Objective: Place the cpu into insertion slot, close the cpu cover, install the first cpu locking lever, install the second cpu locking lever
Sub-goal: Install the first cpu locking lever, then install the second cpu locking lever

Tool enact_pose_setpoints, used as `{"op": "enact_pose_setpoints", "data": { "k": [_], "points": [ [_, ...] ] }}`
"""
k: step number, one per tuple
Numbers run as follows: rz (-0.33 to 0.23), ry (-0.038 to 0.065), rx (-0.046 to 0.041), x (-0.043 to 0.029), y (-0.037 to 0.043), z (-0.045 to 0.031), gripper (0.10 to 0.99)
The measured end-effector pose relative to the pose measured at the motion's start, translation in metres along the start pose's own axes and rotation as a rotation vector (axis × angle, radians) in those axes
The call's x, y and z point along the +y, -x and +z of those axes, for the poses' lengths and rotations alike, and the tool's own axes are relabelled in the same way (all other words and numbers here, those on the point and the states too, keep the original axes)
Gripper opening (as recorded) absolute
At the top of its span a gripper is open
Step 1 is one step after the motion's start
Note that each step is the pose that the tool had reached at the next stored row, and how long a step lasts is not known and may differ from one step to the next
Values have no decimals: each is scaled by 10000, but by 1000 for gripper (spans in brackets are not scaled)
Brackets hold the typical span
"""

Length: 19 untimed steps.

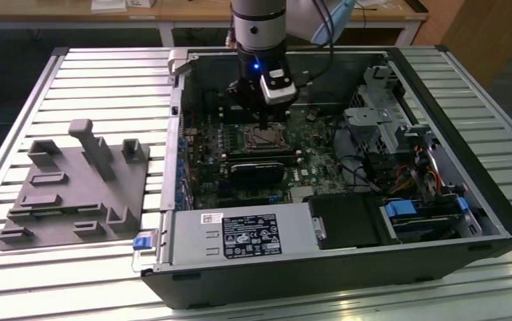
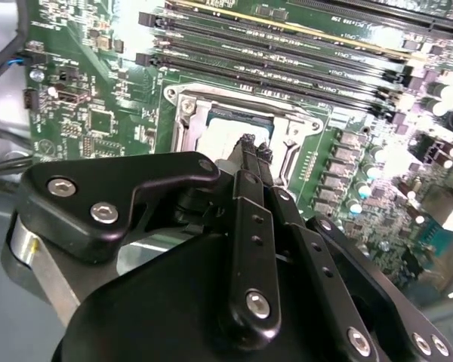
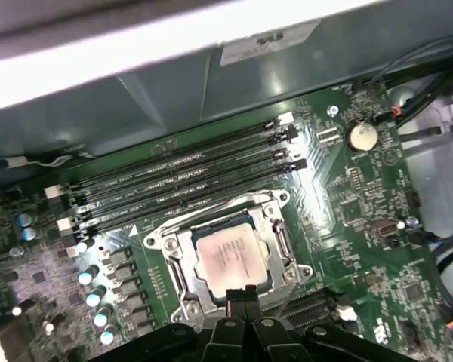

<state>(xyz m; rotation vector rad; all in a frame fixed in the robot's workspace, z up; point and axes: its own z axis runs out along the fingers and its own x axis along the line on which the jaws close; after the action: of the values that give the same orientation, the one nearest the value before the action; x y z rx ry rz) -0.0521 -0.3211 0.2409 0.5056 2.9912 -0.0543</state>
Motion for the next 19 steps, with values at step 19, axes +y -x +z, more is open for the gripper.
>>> {"op": "enact_pose_setpoints", "data": {
  "k": [19],
  "points": [
    [-3, -3, 0, -21, 13, -55, 106]
  ]
}}
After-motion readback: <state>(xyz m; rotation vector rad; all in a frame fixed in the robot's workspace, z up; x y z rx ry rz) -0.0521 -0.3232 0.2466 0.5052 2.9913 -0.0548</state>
